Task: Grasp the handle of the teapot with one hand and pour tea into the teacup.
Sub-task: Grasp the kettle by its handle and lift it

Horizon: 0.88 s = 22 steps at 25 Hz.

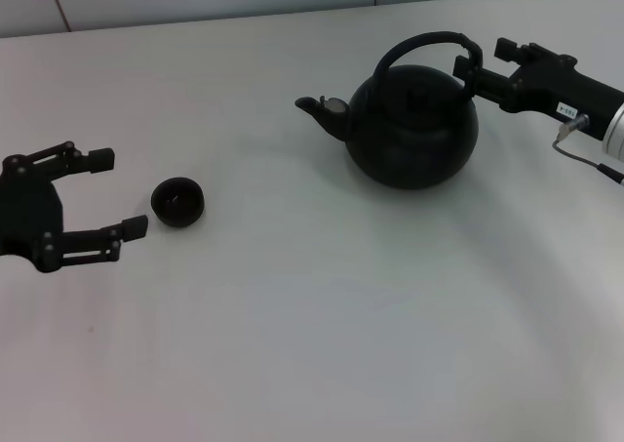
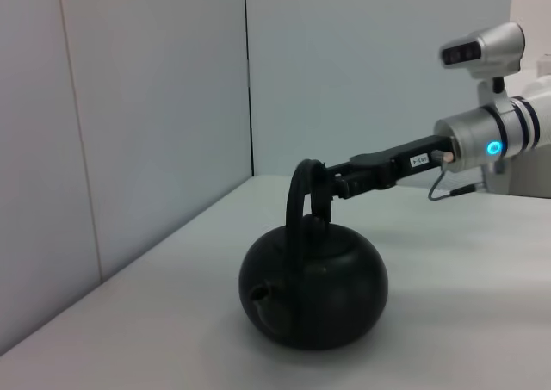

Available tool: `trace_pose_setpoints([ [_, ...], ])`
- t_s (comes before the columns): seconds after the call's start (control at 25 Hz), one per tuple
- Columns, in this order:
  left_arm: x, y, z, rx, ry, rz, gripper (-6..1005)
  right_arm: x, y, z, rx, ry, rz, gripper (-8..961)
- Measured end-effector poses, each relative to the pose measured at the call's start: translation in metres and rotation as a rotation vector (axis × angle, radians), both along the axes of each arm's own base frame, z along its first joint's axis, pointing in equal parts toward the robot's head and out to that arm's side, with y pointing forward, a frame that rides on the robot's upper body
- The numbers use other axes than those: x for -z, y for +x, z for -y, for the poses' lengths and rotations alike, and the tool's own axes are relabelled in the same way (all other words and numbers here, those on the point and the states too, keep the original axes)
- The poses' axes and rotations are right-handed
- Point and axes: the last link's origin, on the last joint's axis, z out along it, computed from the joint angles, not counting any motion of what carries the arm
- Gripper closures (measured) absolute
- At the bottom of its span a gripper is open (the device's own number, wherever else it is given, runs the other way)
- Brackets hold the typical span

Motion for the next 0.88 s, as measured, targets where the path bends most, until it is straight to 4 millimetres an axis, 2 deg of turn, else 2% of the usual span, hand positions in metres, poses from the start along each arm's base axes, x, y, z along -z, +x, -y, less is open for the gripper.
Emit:
trace_pose_setpoints([
  [0.88, 0.000, -0.001, 0.003, 0.009, -0.002, 0.003, 125, 0.014, -0.004, -0.011, 0.033, -0.029, 0.001, 366],
])
